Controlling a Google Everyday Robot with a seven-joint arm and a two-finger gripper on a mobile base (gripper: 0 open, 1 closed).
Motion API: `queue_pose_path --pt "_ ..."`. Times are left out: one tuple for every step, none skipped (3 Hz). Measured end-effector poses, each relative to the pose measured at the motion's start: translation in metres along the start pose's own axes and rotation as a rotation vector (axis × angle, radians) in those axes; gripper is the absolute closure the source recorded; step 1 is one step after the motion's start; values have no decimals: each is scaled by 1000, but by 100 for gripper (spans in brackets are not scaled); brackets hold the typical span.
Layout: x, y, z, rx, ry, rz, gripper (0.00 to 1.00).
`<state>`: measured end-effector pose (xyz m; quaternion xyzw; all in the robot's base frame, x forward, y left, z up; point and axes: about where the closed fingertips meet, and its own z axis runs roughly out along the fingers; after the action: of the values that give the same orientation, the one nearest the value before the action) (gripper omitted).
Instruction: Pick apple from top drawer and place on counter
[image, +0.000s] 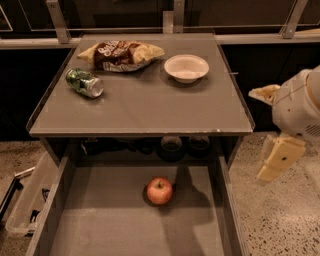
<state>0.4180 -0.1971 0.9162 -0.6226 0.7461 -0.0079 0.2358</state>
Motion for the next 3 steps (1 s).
queue_pose_path --pt "10 15 29 22 -87 -9 0" --pt "17 28 58 14 -189 -14 0" --pt "12 34 61 3 -201 -16 0"
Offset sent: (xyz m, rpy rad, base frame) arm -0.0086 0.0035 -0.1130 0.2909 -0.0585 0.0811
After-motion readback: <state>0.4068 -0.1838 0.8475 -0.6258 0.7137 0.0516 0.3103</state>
